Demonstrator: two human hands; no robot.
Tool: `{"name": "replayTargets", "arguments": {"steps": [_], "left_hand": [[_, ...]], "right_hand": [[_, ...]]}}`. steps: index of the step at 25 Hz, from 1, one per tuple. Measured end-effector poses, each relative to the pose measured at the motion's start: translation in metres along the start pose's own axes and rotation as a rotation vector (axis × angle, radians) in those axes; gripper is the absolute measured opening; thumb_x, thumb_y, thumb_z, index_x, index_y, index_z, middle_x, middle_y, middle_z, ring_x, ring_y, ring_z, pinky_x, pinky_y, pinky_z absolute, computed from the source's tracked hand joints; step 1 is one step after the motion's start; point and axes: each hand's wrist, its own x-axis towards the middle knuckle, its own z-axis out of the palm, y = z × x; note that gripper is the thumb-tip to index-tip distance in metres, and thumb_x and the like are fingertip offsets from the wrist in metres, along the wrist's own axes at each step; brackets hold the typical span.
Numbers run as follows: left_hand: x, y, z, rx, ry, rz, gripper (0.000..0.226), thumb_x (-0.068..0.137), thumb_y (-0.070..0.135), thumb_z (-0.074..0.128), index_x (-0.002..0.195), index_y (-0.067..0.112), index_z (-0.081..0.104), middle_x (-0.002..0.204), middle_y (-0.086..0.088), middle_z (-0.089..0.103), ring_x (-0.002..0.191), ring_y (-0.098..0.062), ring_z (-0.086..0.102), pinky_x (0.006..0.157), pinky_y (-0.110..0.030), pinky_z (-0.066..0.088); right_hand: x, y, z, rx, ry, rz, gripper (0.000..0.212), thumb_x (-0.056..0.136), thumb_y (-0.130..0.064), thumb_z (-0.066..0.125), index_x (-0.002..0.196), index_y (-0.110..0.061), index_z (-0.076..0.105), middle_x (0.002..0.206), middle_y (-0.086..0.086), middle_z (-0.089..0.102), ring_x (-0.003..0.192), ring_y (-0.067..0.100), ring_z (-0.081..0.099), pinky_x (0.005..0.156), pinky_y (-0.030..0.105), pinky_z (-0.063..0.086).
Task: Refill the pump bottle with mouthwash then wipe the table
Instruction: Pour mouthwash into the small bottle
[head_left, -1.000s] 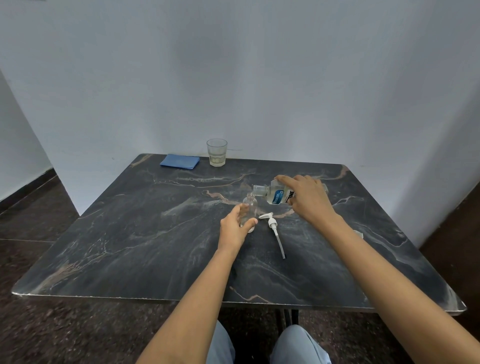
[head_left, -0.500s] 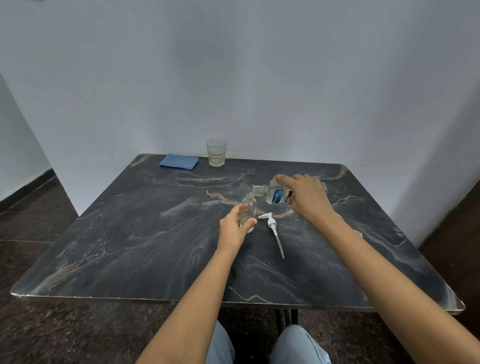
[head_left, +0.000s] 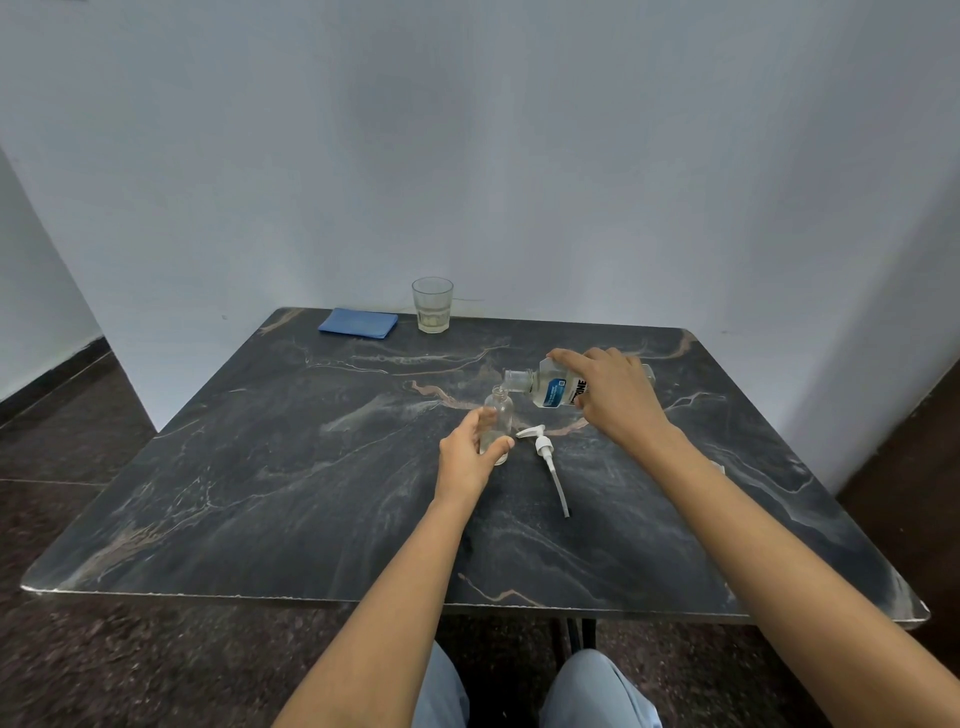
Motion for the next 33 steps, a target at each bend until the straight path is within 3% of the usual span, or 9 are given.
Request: {"name": "replayTargets", "arguments": {"steps": [22, 33], "left_hand": [[0.0005, -0.0023, 0.0005, -0.016, -0.001, 0.003, 0.045, 0.083, 0.013, 0.075, 0.125, 0.017, 0.058, 0.116, 0.011, 0.060, 0.110, -0.002, 0.055, 0.098, -0.018, 0.041], [0.0027, -0.0058, 0.0013, -0.001, 0.004, -0.008, 0.047, 0.082, 0.015, 0.075, 0.125, 0.020, 0.058, 0.123, 0.004, 0.062, 0.116, -0.010, 0.057, 0.103, -0.028, 0.045]], "right_hand": [[-0.0001, -0.0023, -0.0037, -0.042, 0.003, -0.021, 0.058, 0.088, -0.013, 0.061, 0.139, -0.032, 0.039, 0.120, 0.005, 0.059, 0.112, 0.027, 0.050, 0.097, 0.041, 0.036], [0.0018, -0.0014, -0.0029, -0.041, 0.005, -0.027, 0.058, 0.088, -0.013, 0.061, 0.138, -0.032, 0.040, 0.118, 0.006, 0.060, 0.110, 0.027, 0.050, 0.095, 0.041, 0.035]]}}
